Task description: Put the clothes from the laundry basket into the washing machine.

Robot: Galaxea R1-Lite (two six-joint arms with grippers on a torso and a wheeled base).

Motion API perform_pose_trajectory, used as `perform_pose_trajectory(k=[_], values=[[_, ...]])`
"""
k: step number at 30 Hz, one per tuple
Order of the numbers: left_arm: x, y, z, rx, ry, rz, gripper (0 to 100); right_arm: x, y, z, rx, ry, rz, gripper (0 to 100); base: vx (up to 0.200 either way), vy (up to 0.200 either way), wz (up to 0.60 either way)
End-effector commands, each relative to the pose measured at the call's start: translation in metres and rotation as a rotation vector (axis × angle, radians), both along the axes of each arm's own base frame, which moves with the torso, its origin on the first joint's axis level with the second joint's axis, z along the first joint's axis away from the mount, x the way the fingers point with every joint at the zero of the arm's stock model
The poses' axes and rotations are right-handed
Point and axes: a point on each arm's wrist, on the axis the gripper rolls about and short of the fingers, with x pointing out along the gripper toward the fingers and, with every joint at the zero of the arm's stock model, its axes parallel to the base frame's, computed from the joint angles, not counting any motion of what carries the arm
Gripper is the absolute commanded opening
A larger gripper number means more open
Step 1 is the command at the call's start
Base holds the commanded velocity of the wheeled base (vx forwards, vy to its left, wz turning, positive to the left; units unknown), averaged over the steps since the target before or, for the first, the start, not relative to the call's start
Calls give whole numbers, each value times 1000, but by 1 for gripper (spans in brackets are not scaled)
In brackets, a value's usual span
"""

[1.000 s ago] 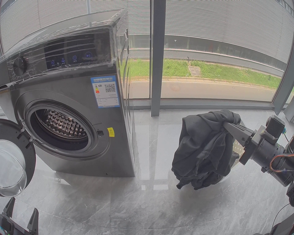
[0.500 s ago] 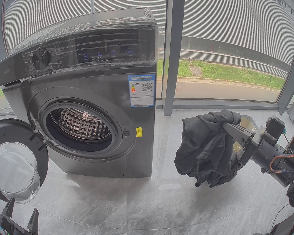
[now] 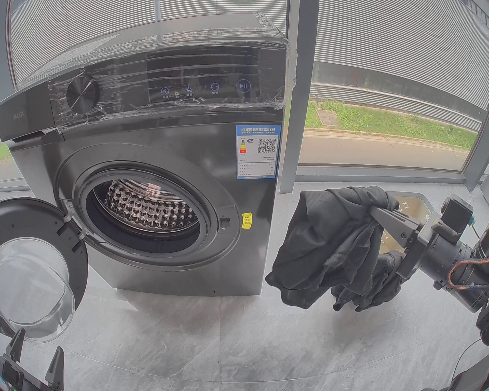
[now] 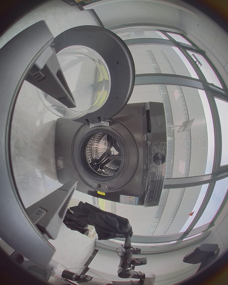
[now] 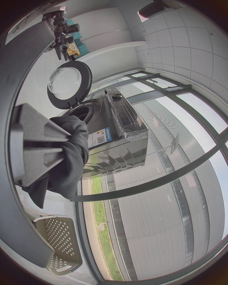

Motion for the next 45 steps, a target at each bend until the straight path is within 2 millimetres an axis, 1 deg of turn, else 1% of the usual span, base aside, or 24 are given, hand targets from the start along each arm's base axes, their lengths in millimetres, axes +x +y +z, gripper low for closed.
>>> perform_pose_trajectory(k=[1, 13, 28, 37, 45], values=[[0, 0, -5, 0, 0, 1, 100, 0, 0, 0, -1, 1, 1, 0, 0, 0, 0], [0, 0, -5, 0, 1, -1, 100, 2, -1, -4, -11, 16, -13, 0, 0, 0, 0], [0, 0, -5, 0, 1, -1, 100, 3, -2, -4, -10, 18, -41, 0, 0, 200, 0], [0, 0, -5, -3, 1, 1, 100, 2, -1, -4, -8, 20, -39, 0, 0, 0, 0], [0, 0, -5, -3, 0, 1, 100, 3, -1, -5, -8, 21, -42, 0, -200, 0, 0]])
